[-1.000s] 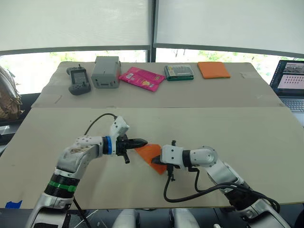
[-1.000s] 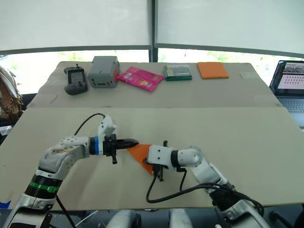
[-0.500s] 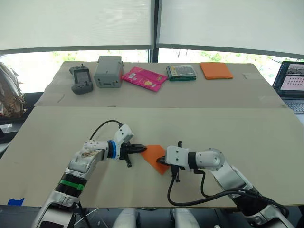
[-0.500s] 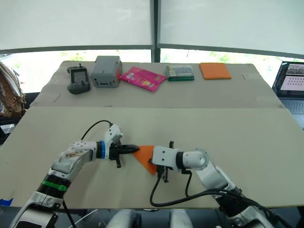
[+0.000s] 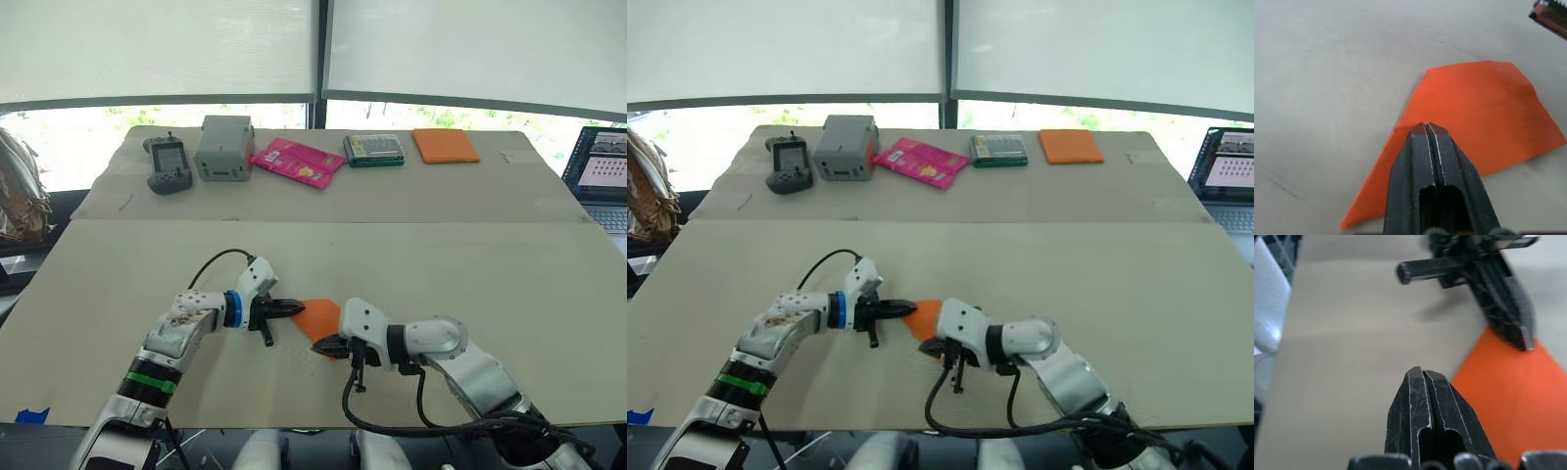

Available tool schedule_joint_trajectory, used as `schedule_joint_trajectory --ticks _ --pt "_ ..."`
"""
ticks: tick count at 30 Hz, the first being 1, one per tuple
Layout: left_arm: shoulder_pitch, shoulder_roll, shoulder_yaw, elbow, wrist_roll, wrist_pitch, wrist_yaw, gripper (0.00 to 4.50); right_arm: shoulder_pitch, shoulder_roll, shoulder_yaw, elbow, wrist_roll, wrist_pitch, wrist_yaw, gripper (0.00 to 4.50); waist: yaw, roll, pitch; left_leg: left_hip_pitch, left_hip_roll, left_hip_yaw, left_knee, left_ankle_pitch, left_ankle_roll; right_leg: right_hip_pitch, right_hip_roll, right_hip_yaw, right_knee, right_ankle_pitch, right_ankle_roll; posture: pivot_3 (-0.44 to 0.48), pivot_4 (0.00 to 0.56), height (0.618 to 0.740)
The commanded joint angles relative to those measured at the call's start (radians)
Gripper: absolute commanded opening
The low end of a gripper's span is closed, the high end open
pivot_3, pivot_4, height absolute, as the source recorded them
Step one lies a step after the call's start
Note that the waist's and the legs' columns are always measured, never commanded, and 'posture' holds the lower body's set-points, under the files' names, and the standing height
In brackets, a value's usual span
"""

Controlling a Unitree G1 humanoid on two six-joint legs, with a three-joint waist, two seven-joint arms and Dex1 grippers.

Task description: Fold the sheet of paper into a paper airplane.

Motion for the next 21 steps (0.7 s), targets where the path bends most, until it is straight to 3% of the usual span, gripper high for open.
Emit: schedule_joint_trajectory --ticks 1,9,16,21 --pt "-0.035 -0.023 -0.033 0.036 0.025 -0.018 -0.024 0.0 -0.014 -0.054 0.039 -0.047 -0.043 0.021 -0.013 0.03 0.003 0.0 0.0 0.0 -0.001 0.0 0.0 0.0 0.0 0.0 0.0 0.0 0.0 0.0 0.0 0.0 0.15 0.74" --pt "-0.021 0.002 -0.044 0.065 0.055 -0.055 -0.073 0.0 -0.024 -0.14 0.062 -0.06 -0.149 0.055 -0.089 0.03 0.001 0.0 0.0 0.0 -0.001 0.0 0.001 0.0 0.0 0.0 0.0 -0.001 0.0 0.0 0.0 0.0 0.15 0.74" --pt "-0.005 0.016 -0.037 0.048 0.055 -0.049 -0.078 0.0 -0.055 -0.211 0.053 -0.01 -0.218 -0.033 -0.104 0.03 0.001 -0.001 0.0 0.0 0.0 0.0 0.001 0.0 0.0 0.001 0.0 -0.001 0.0 0.0 0.0 0.0 0.15 0.74" --pt "-0.025 0.009 -0.026 0.062 0.055 -0.05 -0.067 0.0 -0.077 -0.167 0.003 -0.016 -0.157 -0.059 -0.089 0.03 0.0 -0.001 0.0 0.0 0.0 0.0 0.001 0.0 0.0 0.001 0.001 -0.001 0.0 0.0 0.0 0.0 0.15 0.74"
